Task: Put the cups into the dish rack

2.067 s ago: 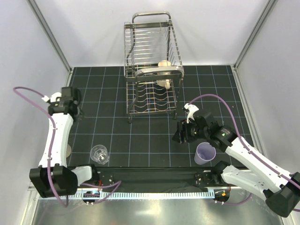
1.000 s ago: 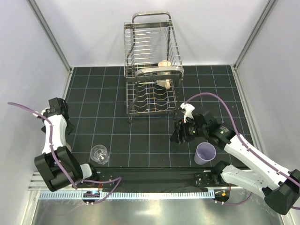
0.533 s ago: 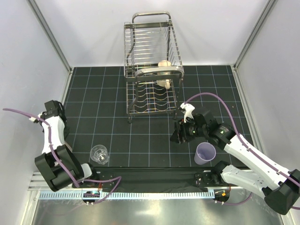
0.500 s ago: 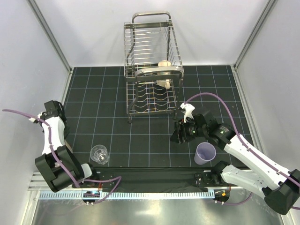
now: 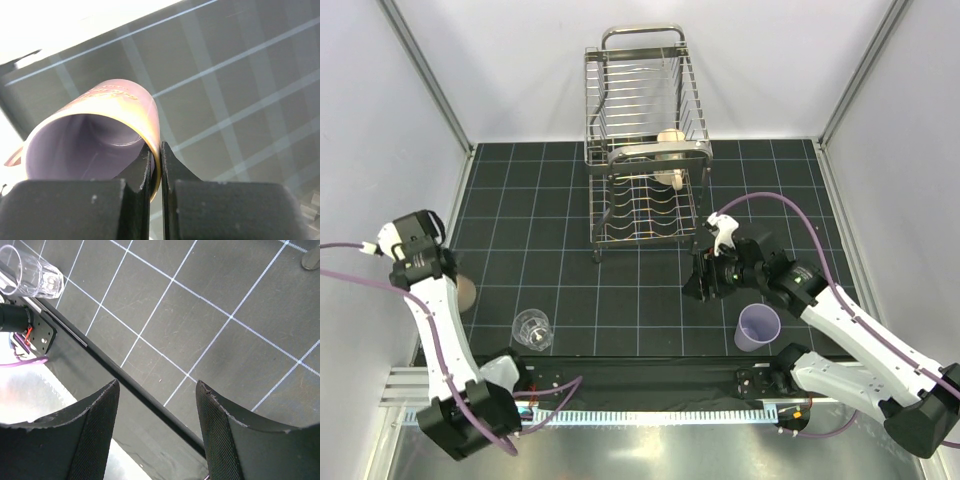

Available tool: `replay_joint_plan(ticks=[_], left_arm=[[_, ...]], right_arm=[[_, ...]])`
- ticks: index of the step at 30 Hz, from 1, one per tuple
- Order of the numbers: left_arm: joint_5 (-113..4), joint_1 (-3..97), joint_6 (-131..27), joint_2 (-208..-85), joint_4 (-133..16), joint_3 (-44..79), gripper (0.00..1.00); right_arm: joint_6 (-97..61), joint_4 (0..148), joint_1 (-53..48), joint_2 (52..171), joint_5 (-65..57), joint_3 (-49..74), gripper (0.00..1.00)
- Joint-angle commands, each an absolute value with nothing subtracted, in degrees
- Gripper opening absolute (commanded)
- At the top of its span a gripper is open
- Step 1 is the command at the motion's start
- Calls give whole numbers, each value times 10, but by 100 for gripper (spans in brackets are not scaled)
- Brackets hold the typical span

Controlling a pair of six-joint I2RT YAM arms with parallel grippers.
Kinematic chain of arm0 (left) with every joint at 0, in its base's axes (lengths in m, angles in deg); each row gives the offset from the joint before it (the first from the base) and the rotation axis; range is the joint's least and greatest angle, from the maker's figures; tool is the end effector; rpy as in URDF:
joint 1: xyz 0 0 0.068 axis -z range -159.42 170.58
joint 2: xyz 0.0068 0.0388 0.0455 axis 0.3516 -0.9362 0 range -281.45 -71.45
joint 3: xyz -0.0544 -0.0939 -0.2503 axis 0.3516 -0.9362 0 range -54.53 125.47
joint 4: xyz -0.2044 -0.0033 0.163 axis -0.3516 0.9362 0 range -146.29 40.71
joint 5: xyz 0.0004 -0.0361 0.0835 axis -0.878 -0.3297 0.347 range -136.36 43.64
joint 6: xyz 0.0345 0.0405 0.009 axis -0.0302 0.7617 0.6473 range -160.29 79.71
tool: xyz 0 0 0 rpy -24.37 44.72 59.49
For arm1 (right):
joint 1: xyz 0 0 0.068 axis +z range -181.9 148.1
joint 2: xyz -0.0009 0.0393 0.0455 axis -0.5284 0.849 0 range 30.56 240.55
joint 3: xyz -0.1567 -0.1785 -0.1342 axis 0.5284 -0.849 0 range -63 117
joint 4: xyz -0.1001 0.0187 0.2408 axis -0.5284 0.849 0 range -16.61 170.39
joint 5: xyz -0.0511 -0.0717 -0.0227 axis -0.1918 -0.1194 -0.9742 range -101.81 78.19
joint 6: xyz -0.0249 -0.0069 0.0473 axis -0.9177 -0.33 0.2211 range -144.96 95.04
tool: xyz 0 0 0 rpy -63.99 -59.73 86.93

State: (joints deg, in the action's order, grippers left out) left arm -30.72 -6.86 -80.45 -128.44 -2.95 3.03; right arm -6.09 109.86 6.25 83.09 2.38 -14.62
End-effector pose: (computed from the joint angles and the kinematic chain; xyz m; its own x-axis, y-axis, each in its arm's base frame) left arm 0.1607 0.0943 0.3111 -0.1605 -0.7831 -0.6008 -0.9054 0.3591 -0.2263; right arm 0.1444 0.1245 0.2945 -0.7255 -0.1711 -0.6666 -0.5395 0.7427 0.3966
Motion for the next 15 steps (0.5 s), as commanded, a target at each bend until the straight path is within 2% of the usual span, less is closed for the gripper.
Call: replay_joint_plan(ticks=[1, 7, 9, 15], left_arm=[[-376, -47, -839, -1245, -50, 115, 0], [-460, 83, -919, -1208, -68, 210, 0], [-539, 125, -930, -1201, -105, 225, 1], [-682, 169, -989, -1155, -180, 240, 1]], right_arm=[[-49, 1100, 64, 830, 9, -115, 64], [-38, 1059, 65, 804, 60, -119, 64], [-34, 1042, 65, 793, 82, -121, 64], [-18, 977, 83, 762, 163, -111, 65]])
